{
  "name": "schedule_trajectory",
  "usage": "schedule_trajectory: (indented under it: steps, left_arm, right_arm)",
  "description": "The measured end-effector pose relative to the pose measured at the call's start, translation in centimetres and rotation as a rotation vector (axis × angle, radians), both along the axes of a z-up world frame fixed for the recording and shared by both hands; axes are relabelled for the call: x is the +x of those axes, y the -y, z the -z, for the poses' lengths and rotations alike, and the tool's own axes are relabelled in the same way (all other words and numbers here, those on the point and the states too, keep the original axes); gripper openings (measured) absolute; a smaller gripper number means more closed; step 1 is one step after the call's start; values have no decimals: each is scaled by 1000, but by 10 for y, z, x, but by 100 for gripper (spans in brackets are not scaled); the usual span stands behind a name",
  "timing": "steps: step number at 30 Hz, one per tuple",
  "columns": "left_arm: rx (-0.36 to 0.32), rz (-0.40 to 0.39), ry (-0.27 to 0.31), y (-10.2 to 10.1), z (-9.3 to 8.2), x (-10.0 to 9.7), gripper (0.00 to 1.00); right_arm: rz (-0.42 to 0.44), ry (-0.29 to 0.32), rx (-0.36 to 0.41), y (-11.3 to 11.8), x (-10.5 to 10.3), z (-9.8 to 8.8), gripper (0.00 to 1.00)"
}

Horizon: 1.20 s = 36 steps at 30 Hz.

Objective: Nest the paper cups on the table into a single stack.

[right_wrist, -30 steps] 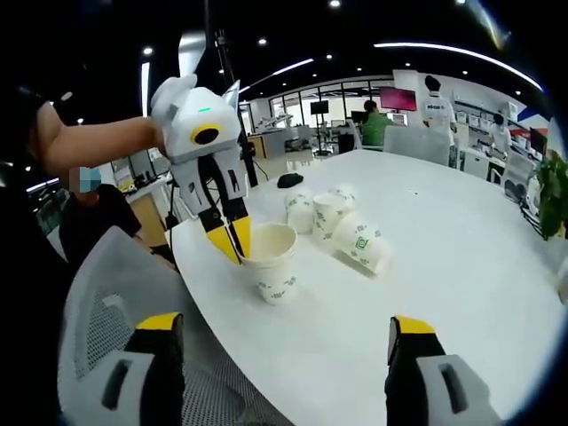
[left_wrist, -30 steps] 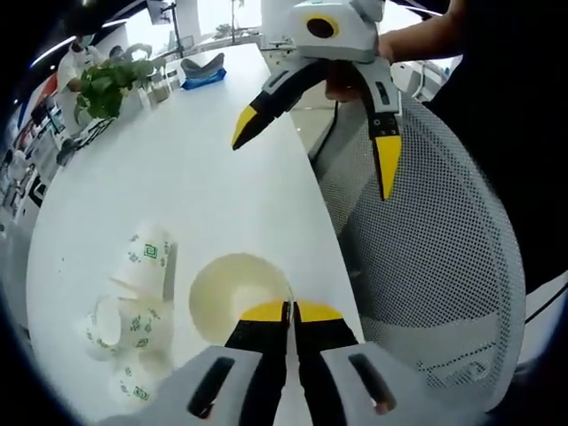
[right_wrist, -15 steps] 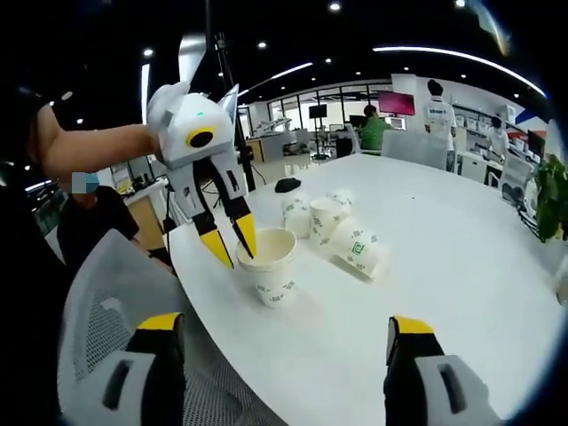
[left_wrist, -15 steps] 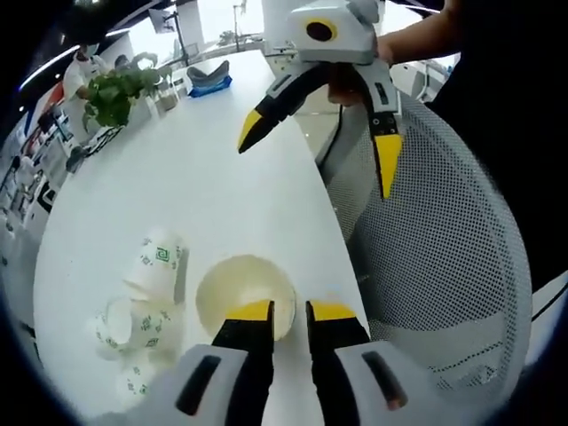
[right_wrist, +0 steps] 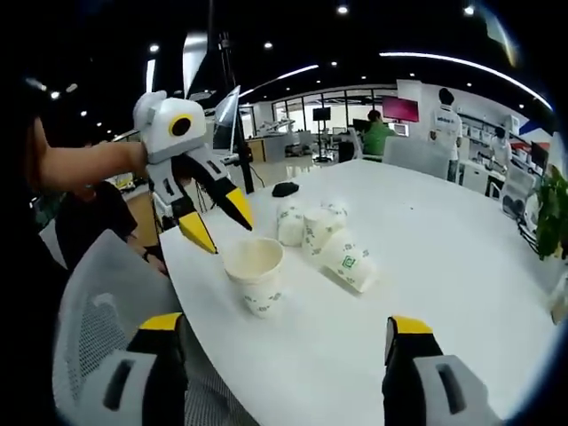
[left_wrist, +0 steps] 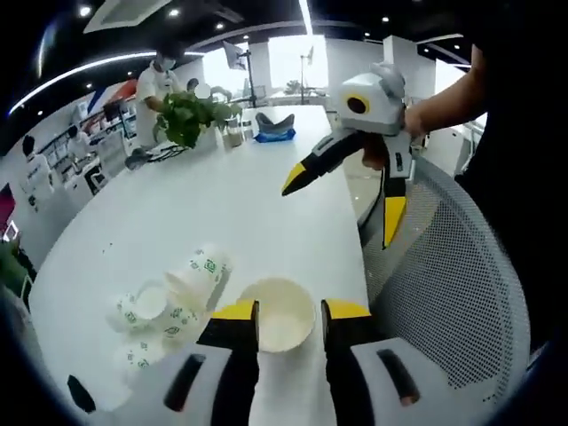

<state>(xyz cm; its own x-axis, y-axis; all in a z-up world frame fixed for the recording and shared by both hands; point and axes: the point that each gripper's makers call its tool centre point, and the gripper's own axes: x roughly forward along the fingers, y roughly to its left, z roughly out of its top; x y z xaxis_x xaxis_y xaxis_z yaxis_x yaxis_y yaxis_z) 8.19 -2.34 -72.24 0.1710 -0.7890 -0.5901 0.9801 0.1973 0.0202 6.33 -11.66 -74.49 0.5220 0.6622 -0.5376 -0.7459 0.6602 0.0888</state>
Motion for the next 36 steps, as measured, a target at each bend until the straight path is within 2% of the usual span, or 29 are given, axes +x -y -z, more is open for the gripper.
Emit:
schedule_trajectory:
  steps: [6,12,17,27,36]
  left_arm:
    - [-55,-108,10,-15,-5,5,33]
    - [-107,-182,8,-27,-9,0,41]
    - [-156,-257,5,-39,-11,-4,53]
    - [-152,-333,25,-64,-3,-18,68]
    - [-176,-387,17,-70,4,-35,78]
  right_arm:
    - [-36,28,-45,1,14,0,92]
    - [-57,63,-94,4,34,3,88]
    - [-70,84,-139,9,51,9,86]
    - [-89,108,-209,14,84,21,81]
    - [-114,104,-256,14,111,36,75]
